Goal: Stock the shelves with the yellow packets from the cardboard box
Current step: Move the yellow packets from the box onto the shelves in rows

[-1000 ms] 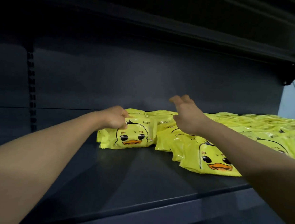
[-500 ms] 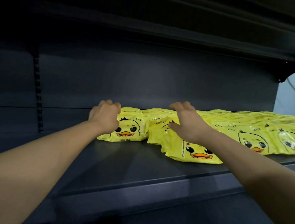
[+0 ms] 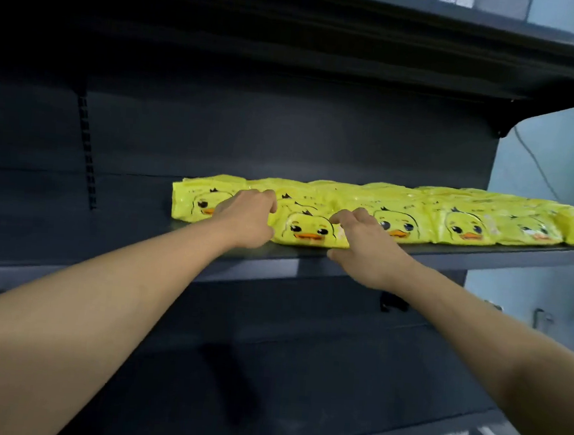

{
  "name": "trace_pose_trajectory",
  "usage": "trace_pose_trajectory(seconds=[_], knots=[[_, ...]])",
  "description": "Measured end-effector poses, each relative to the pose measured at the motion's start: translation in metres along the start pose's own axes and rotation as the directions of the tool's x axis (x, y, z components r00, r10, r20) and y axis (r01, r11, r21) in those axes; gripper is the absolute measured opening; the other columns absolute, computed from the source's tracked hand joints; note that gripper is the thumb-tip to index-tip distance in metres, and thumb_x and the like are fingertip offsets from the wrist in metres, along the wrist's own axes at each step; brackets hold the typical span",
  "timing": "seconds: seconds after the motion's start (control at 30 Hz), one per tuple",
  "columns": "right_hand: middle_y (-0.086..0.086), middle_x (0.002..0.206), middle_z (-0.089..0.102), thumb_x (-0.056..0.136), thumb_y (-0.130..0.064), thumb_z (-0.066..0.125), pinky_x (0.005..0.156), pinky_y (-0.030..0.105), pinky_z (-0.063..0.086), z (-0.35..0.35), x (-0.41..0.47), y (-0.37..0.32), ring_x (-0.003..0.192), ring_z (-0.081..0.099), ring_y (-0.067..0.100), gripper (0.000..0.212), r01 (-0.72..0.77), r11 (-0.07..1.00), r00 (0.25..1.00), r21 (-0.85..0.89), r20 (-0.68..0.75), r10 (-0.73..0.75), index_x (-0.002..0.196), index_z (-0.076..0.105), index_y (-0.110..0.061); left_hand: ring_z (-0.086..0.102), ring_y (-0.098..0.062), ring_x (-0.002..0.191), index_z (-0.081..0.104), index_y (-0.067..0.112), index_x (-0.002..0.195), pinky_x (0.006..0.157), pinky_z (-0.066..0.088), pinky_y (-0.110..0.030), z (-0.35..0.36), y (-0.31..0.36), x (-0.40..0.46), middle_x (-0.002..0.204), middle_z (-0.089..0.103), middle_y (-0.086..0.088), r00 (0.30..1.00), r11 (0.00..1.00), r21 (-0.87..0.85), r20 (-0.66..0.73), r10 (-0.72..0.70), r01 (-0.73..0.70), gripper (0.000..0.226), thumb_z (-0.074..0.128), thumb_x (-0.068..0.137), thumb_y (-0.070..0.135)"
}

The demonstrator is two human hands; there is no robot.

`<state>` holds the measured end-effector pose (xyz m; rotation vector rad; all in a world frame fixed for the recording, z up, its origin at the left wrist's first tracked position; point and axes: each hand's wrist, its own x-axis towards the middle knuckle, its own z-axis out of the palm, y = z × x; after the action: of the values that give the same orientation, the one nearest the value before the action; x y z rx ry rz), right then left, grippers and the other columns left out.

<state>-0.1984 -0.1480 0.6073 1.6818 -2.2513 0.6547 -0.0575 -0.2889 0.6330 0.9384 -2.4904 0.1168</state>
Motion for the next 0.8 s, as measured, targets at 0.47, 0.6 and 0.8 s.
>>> trace_pose_trajectory(seconds=[0.47,0.6,0.8], knots=[[0.010,0.137,0.033,0.091,-0.028,0.058,0.101,0.038,0.040,0.099,-0.146,0.067,0.125,0.039,0.030,0.057,-0.070,0.993,0.904,0.091,0.428,0.025,0.140,0.031,-0.015,0.053,-0.020,0.105,0.049,0.021,0.120,0.085,0.050,-0.040,0.120,0.062,-0.163,0.119,0.055,0.000,0.893,0.994,-0.043,0.444,-0.070,0.099,0.034,0.060,0.089,0.025],[0.008,0.134,0.033,0.092,-0.025,0.056,0.099,0.040,0.042,0.150,-0.185,0.072,0.123,0.040,0.030,0.053,-0.086,0.994,0.821,0.065,0.570,0.033,0.138,0.032,-0.015,0.053,-0.021,0.105,0.048,0.019,0.121,0.086,0.050,-0.040,0.160,0.046,-0.199,0.118,0.054,0.000,0.809,0.995,0.002,0.582,-0.086,0.105,0.032,0.058,0.090,0.024],[0.011,0.138,0.032,0.091,-0.025,0.057,0.100,0.040,0.041,0.220,-0.232,0.071,0.127,0.039,0.032,0.052,-0.155,0.988,0.694,0.018,0.713,0.095,0.137,0.036,-0.012,0.053,-0.021,0.108,0.050,0.018,0.119,0.090,0.048,-0.039,0.234,0.015,-0.243,0.121,0.055,-0.002,0.676,0.994,-0.022,0.734,-0.060,0.112,0.029,0.055,0.091,0.026]])
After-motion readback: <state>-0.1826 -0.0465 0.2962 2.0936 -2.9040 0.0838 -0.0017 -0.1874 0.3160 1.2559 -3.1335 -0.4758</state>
